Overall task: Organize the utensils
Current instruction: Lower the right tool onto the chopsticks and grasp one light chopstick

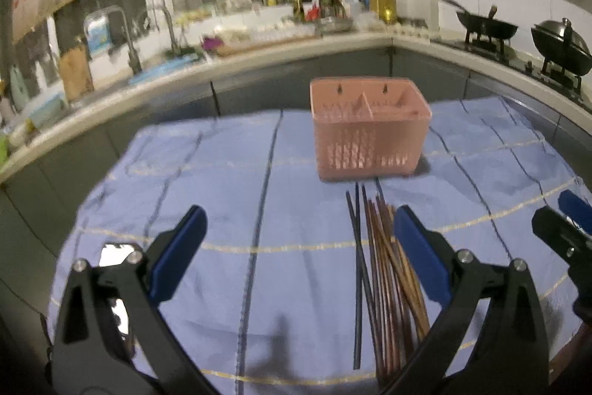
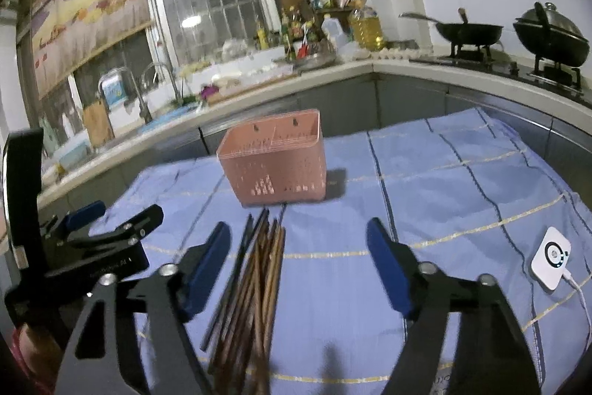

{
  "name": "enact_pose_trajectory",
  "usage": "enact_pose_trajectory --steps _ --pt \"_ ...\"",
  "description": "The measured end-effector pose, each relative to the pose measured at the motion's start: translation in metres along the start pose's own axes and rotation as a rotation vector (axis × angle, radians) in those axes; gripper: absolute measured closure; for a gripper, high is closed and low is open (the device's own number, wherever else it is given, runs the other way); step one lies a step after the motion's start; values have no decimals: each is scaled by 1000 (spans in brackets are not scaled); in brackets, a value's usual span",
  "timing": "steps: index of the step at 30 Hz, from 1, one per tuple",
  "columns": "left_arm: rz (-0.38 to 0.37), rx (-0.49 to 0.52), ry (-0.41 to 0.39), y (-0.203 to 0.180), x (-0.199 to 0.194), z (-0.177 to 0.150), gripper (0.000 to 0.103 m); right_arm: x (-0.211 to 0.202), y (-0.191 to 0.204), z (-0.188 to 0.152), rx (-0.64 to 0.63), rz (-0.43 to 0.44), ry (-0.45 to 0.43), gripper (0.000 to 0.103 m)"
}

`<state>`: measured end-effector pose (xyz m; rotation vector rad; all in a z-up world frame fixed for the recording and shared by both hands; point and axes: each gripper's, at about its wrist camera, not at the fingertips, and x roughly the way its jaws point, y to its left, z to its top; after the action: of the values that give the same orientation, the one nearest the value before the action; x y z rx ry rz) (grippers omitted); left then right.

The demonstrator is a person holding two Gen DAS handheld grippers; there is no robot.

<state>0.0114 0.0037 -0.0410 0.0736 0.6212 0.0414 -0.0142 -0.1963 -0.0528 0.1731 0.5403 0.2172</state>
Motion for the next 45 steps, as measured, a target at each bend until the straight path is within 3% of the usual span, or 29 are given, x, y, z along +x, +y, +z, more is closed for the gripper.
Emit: enact_pose_trajectory --steps 3,5,6,9,11,13,16,20,25,29,36,45 --pt "-86 -11 101 7 20 -10 6 20 -1 -17 -38 -7 89 53" --pt "-166 -20 194 11 38 -24 14 35 -2 -31 -53 -4 163 64" --pt "-189 -26 226 13 43 -29 22 43 -1 -39 -62 2 204 66" --pt "-261 -39 312 11 59 -44 33 60 5 -55 -90 22 280 68" --pt "-255 -9 339 5 65 -52 40 69 12 -65 -126 43 328 68" --pt "-260 17 349 0 68 -57 52 73 19 -71 -150 69 358 68" --pt "-237 50 359 -6 73 -60 55 74 25 -75 -162 105 390 68" --pt "-204 76 368 -7 77 -64 56 80 29 -81 -175 127 432 69" --pt "-198 75 364 -7 78 -62 56 85 8 -77 -75 118 433 71" --pt "-149 78 369 -4 83 -62 56 84 -2 -75 -43 99 425 72" --pt "-179 76 370 -6 81 -59 56 85 -1 -74 -51 90 420 72" --pt "-160 161 360 -25 82 -64 56 88 -6 -71 -46 70 407 72"
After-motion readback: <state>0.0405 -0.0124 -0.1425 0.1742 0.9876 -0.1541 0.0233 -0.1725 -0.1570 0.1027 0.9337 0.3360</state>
